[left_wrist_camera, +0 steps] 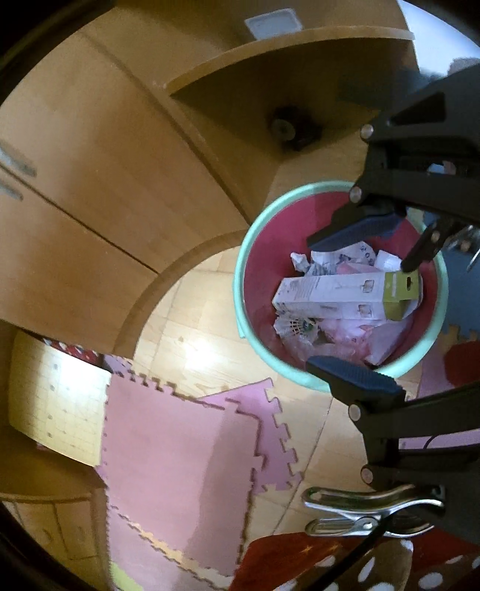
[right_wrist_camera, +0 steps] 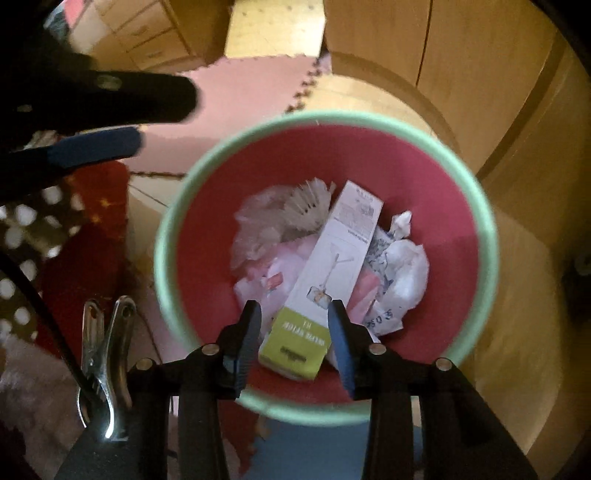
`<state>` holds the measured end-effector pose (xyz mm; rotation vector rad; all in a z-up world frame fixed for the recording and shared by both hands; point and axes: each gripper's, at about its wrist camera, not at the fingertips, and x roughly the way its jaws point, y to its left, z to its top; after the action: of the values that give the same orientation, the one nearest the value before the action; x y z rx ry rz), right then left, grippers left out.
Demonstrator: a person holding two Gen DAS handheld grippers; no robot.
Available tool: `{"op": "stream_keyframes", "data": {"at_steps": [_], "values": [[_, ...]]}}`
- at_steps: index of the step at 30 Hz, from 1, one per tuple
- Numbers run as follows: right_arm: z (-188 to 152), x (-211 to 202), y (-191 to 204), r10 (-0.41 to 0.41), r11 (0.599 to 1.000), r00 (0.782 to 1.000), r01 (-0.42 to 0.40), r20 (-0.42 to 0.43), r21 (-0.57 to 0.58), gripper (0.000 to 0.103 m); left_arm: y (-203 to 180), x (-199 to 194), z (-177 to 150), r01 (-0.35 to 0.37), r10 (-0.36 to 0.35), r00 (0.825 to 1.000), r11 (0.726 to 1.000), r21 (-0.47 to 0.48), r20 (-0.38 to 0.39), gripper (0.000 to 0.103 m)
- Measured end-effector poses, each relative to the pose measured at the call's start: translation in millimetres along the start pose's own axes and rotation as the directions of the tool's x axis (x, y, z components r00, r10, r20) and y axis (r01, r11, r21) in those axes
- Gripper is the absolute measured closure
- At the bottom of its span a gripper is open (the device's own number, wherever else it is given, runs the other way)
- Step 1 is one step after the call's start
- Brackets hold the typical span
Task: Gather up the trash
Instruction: 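Move both tools back to the shelf, right tool toward the white plastic tray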
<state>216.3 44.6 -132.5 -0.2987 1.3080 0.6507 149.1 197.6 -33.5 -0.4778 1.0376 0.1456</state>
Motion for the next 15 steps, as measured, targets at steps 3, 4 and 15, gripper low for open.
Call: {"op": "stream_keyframes", "data": {"at_steps": [3, 4, 15], "values": [[-8.6, -26.3, 0.4, 0.019, 1.0, 0.999, -0.019, 0.042, 0.005, 0.064, -9.3, -5.7, -3.2, -0.008, 0.008, 1.0, 0.999, 0.037, 0.003, 0.042], [-10.4, -33.6, -0.2, 0.029, 0.999, 0.998, -0.03, 0.054, 0.011, 0.064, -13.4, -7.3, -4.8, -0.008, 0.008, 1.0, 0.999, 0.049, 0.0, 0.042], [-53.0, -118.3, -17.7, 0.053, 0.993, 0.976, -0.075, 0.213, 0.094, 0.063, -64.3, -46.1, -16.8, 0.04, -0.045, 0.998, 0.988, 0.147, 0.032, 0.039]]}}
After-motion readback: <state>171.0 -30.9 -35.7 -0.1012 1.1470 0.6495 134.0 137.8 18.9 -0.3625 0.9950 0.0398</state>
